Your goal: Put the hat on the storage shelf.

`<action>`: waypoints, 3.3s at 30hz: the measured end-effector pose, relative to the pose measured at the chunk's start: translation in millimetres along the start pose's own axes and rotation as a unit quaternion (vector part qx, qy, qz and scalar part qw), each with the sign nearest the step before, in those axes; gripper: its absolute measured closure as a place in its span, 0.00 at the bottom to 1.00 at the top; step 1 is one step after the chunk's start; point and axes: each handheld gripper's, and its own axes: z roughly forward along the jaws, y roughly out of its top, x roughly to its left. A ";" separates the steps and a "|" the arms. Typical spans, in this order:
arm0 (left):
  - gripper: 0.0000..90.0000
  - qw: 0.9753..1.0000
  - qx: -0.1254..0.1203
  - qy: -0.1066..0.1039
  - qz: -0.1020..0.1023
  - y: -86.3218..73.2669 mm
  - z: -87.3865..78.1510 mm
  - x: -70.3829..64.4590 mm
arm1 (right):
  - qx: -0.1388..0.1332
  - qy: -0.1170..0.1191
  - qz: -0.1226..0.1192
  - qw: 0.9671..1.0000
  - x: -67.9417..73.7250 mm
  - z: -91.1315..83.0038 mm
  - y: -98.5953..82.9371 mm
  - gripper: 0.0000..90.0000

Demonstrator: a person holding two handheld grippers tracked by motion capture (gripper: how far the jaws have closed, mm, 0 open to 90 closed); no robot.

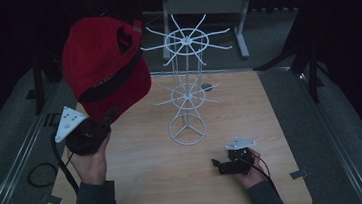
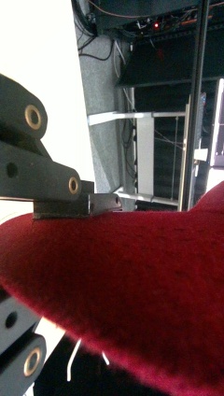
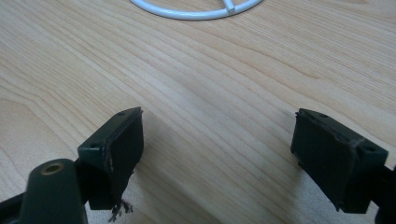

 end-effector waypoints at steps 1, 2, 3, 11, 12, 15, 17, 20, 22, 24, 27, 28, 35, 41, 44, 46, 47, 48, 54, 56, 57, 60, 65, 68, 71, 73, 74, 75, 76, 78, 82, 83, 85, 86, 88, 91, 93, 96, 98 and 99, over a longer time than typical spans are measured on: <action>0.95 1.000 0.000 0.000 0.001 0.1 0.0 -0.4 | 0.000 0.000 0.000 1.000 0.0 0.0 0.0 0.19; 0.95 1.000 0.000 0.001 0.002 0.1 0.1 -0.7 | 0.000 0.000 0.000 1.000 0.0 0.0 0.0 0.19; 0.95 1.000 0.001 0.000 0.002 0.0 0.4 -1.0 | 0.000 0.000 0.000 1.000 0.0 0.0 0.0 0.19; 0.95 1.000 0.004 0.002 0.004 -2.5 2.7 -2.4 | 0.000 0.000 0.000 1.000 0.0 0.0 0.0 0.19; 0.95 1.000 0.005 0.002 0.005 -2.8 3.0 -2.7 | 0.000 0.000 0.000 1.000 0.0 0.0 0.0 0.19; 0.95 1.000 0.005 0.000 0.006 -3.1 3.4 -3.9 | 0.000 0.000 0.000 1.000 0.0 0.0 0.0 0.19; 0.95 1.000 0.006 -0.001 0.007 -3.5 4.0 -4.8 | 0.000 0.000 0.000 1.000 -0.1 0.0 0.0 0.19; 0.95 1.000 0.008 -0.001 0.006 -4.6 5.2 -5.5 | 0.000 0.000 0.000 1.000 0.0 0.0 0.0 0.19; 0.95 1.000 0.009 -0.002 0.006 -5.4 5.8 -5.4 | 0.000 0.000 0.000 1.000 0.0 0.0 0.0 0.19; 0.95 1.000 0.011 -0.002 0.006 -6.3 6.3 -5.3 | 0.000 0.000 0.000 1.000 0.0 0.0 0.0 0.19; 0.95 1.000 0.013 -0.004 0.005 -7.5 6.9 -5.8 | 0.000 0.000 0.000 1.000 0.0 0.0 0.0 0.19; 0.95 1.000 0.014 -0.005 0.005 -7.8 7.1 -5.9 | 0.000 0.000 0.000 1.000 0.0 0.0 0.0 0.19; 0.95 1.000 0.016 -0.006 0.001 -11.8 9.5 -6.0 | 0.000 0.000 0.000 1.000 -0.1 0.1 0.0 0.19; 0.95 1.000 0.020 -0.007 -0.002 -15.1 11.5 -6.2 | -0.001 0.000 0.001 1.000 0.1 0.2 0.0 0.19; 0.95 1.000 0.022 -0.006 -0.002 -16.7 12.1 -6.4 | -0.001 0.000 0.001 1.000 0.1 0.1 0.0 0.19; 0.95 1.000 0.023 -0.005 -0.003 -18.1 12.3 -6.1 | -0.001 0.000 0.000 1.000 0.0 0.1 0.0 0.19; 0.95 1.000 0.024 -0.005 -0.003 -18.8 12.4 -5.9 | -0.001 0.000 0.000 1.000 0.0 0.1 0.0 0.19; 0.95 1.000 0.024 -0.005 -0.003 -18.8 12.4 -5.9 | -0.001 0.000 0.000 1.000 0.0 0.1 0.0 0.19; 0.95 0.999 0.031 -0.003 -0.006 -23.6 11.9 -4.4 | -0.001 0.000 0.000 1.000 0.0 0.1 0.0 0.19; 0.95 0.999 0.032 -0.004 -0.008 -24.9 12.1 -4.3 | -0.001 0.000 0.000 1.000 -0.1 0.1 0.0 0.19; 0.95 0.999 0.032 -0.003 -0.007 -25.6 12.2 -4.3 | -0.001 0.000 0.000 1.000 0.0 0.1 0.0 0.19; 0.95 0.999 0.035 -0.003 -0.009 -27.9 13.0 -4.1 | -0.001 0.000 0.000 1.000 0.0 0.2 0.0 0.19; 0.95 0.999 0.042 -0.004 -0.011 -32.5 14.7 -3.3 | -0.001 0.000 -0.001 1.000 -0.1 0.1 0.0 0.19; 0.95 0.999 0.047 -0.005 -0.012 -35.8 16.5 -3.2 | -0.001 0.000 0.000 1.000 0.0 0.1 0.0 0.19; 0.95 0.999 0.051 -0.006 -0.013 -39.3 18.5 -3.4 | -0.001 -0.001 -0.001 1.000 -0.2 0.2 0.0 0.19; 0.95 0.998 0.053 -0.007 -0.014 -41.5 19.9 -3.6 | -0.001 -0.001 -0.001 1.000 -0.2 0.2 0.0 0.19; 0.95 0.998 0.055 -0.008 -0.015 -42.6 20.6 -4.0 | -0.001 -0.001 -0.001 1.000 -0.2 0.2 0.0 0.19; 0.95 0.998 0.057 -0.008 -0.014 -43.8 21.5 -4.4 | -0.002 0.000 -0.001 1.000 -0.1 0.3 -0.1 0.19; 0.95 0.998 0.058 -0.008 -0.014 -45.1 22.4 -4.9 | -0.002 -0.001 -0.001 1.000 -0.2 0.2 -0.1 0.19; 0.95 0.998 0.062 -0.009 -0.014 -47.4 23.9 -5.5 | -0.002 -0.001 -0.001 1.000 -0.1 0.2 -0.1 0.19; 0.95 0.998 0.067 -0.009 -0.015 -51.9 26.6 -6.8 | -0.002 0.000 -0.001 1.000 -0.1 0.3 -0.1 0.19; 0.95 0.997 0.069 -0.010 -0.016 -53.1 27.3 -7.2 | -0.002 0.000 -0.001 1.000 -0.2 0.3 -0.1 0.19; 0.95 0.997 0.073 -0.012 -0.016 -55.3 28.6 -7.9 | -0.001 0.000 0.000 1.000 -0.1 0.2 -0.1 0.19; 0.95 0.997 0.074 -0.012 -0.016 -56.6 29.4 -8.4 | -0.002 0.000 -0.001 1.000 -0.1 0.3 -0.1 0.19; 0.95 0.997 0.076 -0.012 -0.016 -58.3 30.5 -9.7 | -0.002 -0.001 -0.001 1.000 -0.2 0.3 -0.1 0.19; 0.95 0.997 0.081 -0.012 -0.008 -61.1 31.9 -13.0 | -0.002 -0.001 -0.001 1.000 -0.1 0.3 -0.1 0.19; 0.95 0.996 0.085 -0.014 -0.007 -63.1 33.4 -14.8 | -0.002 -0.001 -0.001 1.000 -0.2 0.3 -0.1 0.19; 0.95 0.996 0.088 -0.016 -0.006 -66.1 35.9 -16.6 | -0.001 0.000 0.000 1.000 0.1 0.2 -0.1 0.19; 0.95 0.996 0.093 -0.019 -0.006 -68.4 37.5 -17.6 | -0.001 0.000 0.001 1.000 0.1 0.2 -0.1 0.19; 0.95 0.995 0.093 -0.018 -0.006 -69.7 38.3 -18.4 | -0.001 0.000 0.001 1.000 0.1 0.2 -0.1 0.19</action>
